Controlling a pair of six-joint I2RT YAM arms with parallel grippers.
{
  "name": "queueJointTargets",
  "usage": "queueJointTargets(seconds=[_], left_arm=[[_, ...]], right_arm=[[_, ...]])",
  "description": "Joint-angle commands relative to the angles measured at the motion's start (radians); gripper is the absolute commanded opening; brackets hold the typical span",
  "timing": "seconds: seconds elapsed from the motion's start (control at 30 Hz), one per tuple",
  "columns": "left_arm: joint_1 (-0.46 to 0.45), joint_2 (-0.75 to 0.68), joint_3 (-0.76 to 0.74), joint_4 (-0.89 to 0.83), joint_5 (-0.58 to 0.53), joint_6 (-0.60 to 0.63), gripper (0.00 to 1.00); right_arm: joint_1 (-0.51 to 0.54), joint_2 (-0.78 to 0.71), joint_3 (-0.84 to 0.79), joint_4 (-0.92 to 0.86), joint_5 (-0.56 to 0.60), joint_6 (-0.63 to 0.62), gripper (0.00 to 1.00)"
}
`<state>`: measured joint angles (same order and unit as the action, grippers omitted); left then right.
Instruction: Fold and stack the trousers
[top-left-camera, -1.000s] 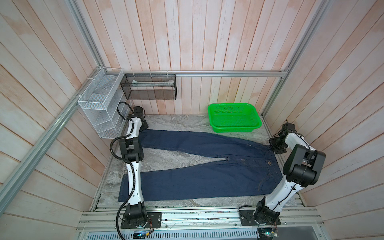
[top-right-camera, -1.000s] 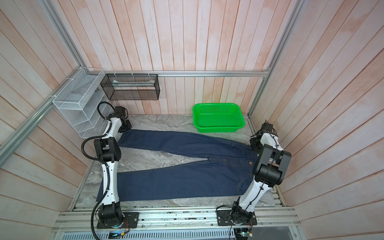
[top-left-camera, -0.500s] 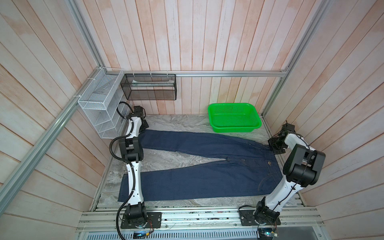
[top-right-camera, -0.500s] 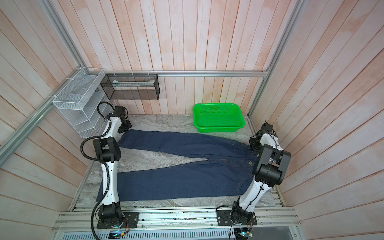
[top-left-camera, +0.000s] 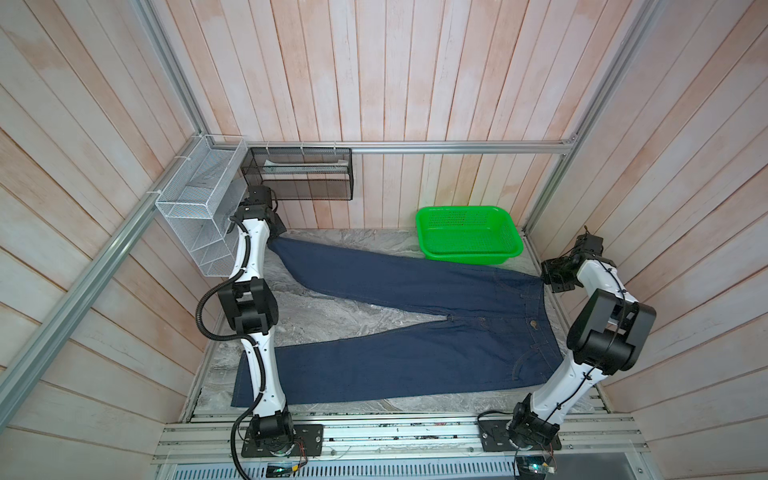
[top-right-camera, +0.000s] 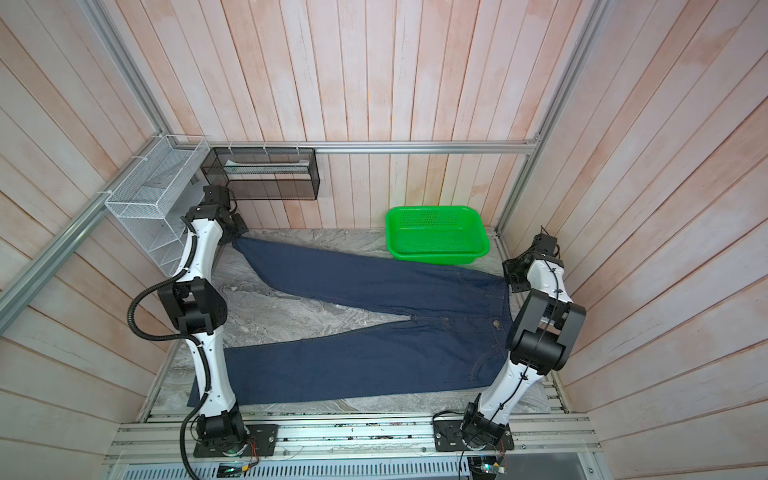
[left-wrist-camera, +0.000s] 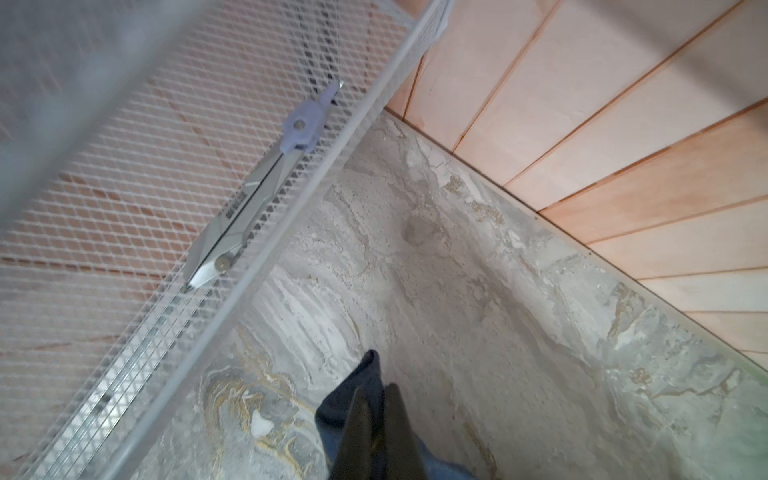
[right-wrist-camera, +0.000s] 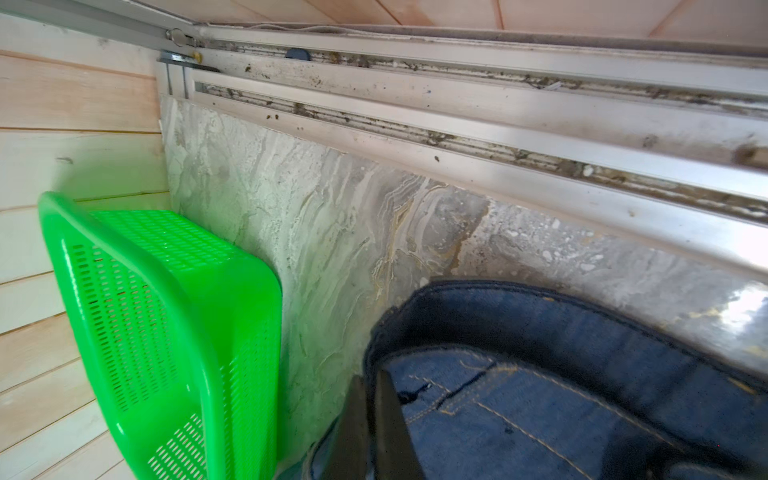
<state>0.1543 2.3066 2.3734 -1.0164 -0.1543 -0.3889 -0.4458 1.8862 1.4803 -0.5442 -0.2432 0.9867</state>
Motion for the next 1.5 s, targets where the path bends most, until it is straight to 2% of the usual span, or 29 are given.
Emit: queueJointTargets(seconds=[0.0, 0.1, 0.17, 0.43, 0.53, 0.6, 0.73, 0.83, 0.97, 1.3, 1.37, 1.47], left_arm=[[0.031, -0.103, -0.087, 0.050, -0.030, -0.010, 0.00], [0.050, -0.180, -0.201, 0.105, -0.010, -0.010, 0.00], [0.060, -0.187, -0.214, 0.108, 0.010, -0.009, 0.00], [0.062, -0.155, -0.088, 0.084, 0.082, -0.016, 0.00], [0.065, -0.166, -0.053, 0.058, 0.099, -0.028, 0.00], [0.067, -0.218, -0.121, 0.072, 0.093, -0.032, 0.00], [0.085, -0.385, -0.399, 0.221, 0.106, -0.045, 0.00], [0.107, -0.435, -0.451, 0.241, 0.116, -0.047, 0.00], [0.125, -0.399, -0.334, 0.196, 0.118, -0.029, 0.00], [0.164, -0.153, 0.201, 0.003, 0.114, -0.016, 0.00], [0.170, -0.132, 0.248, -0.002, 0.127, -0.019, 0.00], [0.171, -0.124, 0.241, 0.013, 0.154, -0.028, 0.00]], right_arm=[[-0.032, -0.048, 0.018, 0.078, -0.084, -0.038, 0.00], [-0.052, -0.070, 0.006, 0.105, -0.117, -0.033, 0.00], [-0.059, -0.076, 0.011, 0.127, -0.141, -0.031, 0.00], [-0.042, -0.018, 0.142, 0.145, -0.230, -0.006, 0.00], [-0.020, -0.014, 0.168, 0.099, -0.235, -0.043, 0.00], [-0.020, -0.039, 0.110, 0.111, -0.243, -0.048, 0.00], [-0.031, -0.078, 0.011, 0.166, -0.245, -0.039, 0.00], [-0.030, -0.057, 0.022, 0.171, -0.259, -0.029, 0.00], [-0.014, -0.028, 0.046, 0.203, -0.277, 0.015, 0.00], [0.080, 0.079, 0.247, 0.200, -0.330, 0.097, 0.00], [0.089, 0.096, 0.280, 0.208, -0.337, 0.115, 0.00], [0.096, 0.129, 0.333, 0.212, -0.342, 0.137, 0.00]])
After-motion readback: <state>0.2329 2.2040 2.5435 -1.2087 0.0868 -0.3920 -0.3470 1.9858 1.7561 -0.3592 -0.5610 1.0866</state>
